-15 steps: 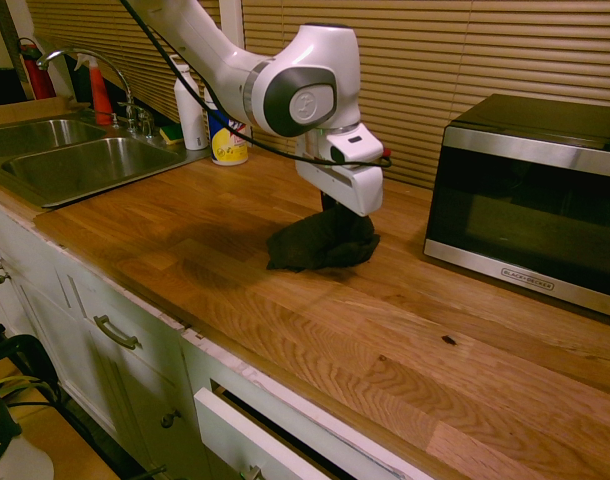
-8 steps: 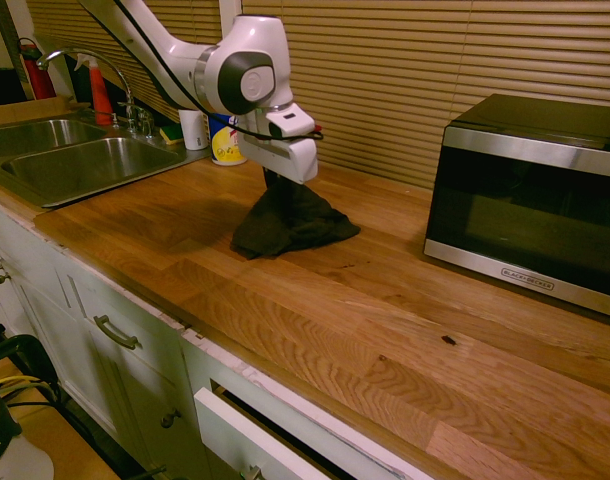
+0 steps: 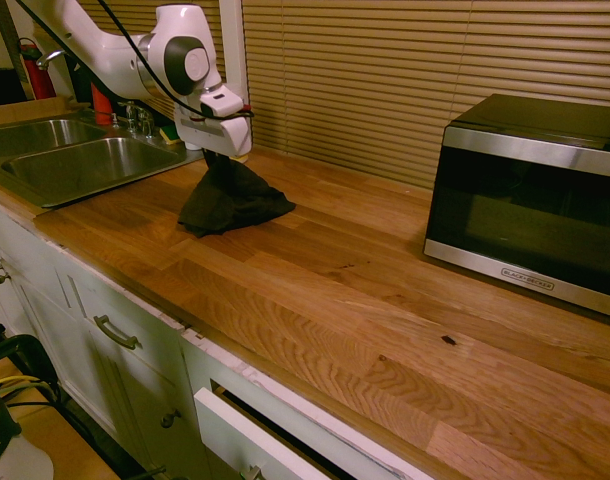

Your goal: Clear the spill

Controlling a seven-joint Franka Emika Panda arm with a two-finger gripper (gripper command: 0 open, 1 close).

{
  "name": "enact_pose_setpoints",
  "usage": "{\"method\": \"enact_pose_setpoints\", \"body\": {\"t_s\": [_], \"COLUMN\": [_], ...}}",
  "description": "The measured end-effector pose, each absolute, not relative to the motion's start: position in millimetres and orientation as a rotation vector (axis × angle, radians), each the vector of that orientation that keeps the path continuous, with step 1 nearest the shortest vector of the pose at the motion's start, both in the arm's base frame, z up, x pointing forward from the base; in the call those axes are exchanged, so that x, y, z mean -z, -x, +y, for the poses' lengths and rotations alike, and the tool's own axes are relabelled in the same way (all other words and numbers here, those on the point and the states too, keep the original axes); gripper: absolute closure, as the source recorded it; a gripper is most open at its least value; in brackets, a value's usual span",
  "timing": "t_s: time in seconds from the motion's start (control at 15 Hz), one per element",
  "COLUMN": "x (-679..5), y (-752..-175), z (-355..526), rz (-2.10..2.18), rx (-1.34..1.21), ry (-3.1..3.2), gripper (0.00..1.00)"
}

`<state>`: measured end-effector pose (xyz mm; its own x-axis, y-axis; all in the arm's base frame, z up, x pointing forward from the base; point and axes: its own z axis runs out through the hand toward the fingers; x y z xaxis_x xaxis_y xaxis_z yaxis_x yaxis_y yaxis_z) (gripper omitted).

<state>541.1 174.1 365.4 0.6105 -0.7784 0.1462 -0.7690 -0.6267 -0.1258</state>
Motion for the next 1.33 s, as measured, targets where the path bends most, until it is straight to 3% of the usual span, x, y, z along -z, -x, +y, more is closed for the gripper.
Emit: {"method": "enact_pose_setpoints", "body": {"t_s": [0.27, 0.33, 1.0, 1.33], "x": [-369, -371, -359, -391], "y": [-555, -559, -568, -564], "z": [228, 237, 258, 255], "rz": [1.279, 1.267, 1.256, 1.260], "rx": [0.292, 0.293, 0.270, 0.310], "ry": [2.794, 2.797, 2.820, 2.805], "gripper": [1.00, 0.00, 0.00, 0.00]}}
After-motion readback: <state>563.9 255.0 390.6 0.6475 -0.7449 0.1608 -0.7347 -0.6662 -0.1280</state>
